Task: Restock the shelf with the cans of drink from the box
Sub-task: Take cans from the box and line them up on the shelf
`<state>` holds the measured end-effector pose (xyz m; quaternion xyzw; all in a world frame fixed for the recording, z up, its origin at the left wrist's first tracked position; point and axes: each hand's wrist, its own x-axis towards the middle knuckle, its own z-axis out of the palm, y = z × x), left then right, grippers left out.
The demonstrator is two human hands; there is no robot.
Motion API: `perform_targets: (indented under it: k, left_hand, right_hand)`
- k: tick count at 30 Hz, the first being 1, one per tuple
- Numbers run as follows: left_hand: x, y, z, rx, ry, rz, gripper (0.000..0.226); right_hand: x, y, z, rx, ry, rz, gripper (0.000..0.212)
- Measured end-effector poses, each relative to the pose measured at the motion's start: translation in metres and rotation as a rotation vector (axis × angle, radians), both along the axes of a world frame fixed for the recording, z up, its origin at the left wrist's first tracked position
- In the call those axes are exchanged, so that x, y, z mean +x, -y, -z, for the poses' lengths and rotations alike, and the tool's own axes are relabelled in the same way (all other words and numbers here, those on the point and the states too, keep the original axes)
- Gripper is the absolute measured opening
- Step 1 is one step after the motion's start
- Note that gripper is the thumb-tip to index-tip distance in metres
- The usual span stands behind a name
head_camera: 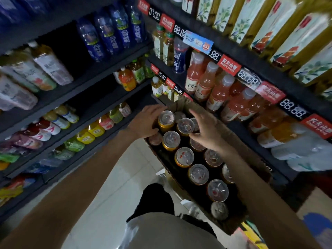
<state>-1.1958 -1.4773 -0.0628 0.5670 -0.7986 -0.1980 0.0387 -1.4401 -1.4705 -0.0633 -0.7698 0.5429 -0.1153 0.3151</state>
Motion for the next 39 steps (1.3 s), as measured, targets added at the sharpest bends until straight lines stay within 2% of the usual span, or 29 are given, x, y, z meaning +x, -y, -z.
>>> perform_targets:
  k: [3,5,10,13,16,18,21,24,28,33,36,39]
  left_hand:
    - [0.004,0.031,0.011,0.055,0.177,0.233,0.096]
    - [0.003,0.041,0.018,0.063,0.221,0.332,0.1]
    - [0.003,0.057,0.029,-0.055,0.148,0.425,0.086]
    - [0.007,0.066,0.027,-0.072,0.058,0.469,0.079]
    - [0.015,0.07,0.017,0.033,-0.228,0.352,0.076]
    - [0.017,0.074,0.006,0.228,-0.522,0.194,0.076]
    - [0.011,0.086,-0.024,0.476,-0.898,-0.002,0.08]
    - [-0.003,0.098,-0.058,0.547,-1.048,-0.078,0.09]
    - [-0.025,0.109,-0.095,0.541,-1.115,0.003,0.083]
    - [-0.052,0.113,-0.144,0.498,-1.17,0.13,0.079]
    - [-0.067,0.117,-0.183,0.355,-1.149,0.223,0.084]
    - [-0.083,0.117,-0.227,0.103,-1.066,0.306,0.08]
  right_hand:
    - [0.015,0.008,0.022,0.096,-0.072,0.041,0.096]
    - [0.02,0.007,0.027,0.121,-0.096,0.092,0.097]
    - [0.033,-0.001,0.031,0.104,-0.184,0.265,0.084]
    - [0.034,-0.002,0.031,0.095,-0.117,0.342,0.081]
    - [0.033,-0.002,0.013,0.04,-0.047,0.515,0.079]
    - [0.033,-0.006,-0.006,0.008,0.1,0.695,0.078]
    - [0.036,-0.014,-0.04,-0.012,0.46,0.933,0.071]
    - [0.043,-0.018,-0.07,0.022,0.815,1.021,0.061]
    - [0.043,-0.016,-0.101,0.066,1.002,0.973,0.051]
    - [0.028,-0.01,-0.148,-0.027,1.018,0.938,0.039]
    - [0.008,-0.005,-0.179,-0.112,1.026,0.933,0.041]
    - [-0.011,0.0,-0.217,-0.211,1.04,0.891,0.053]
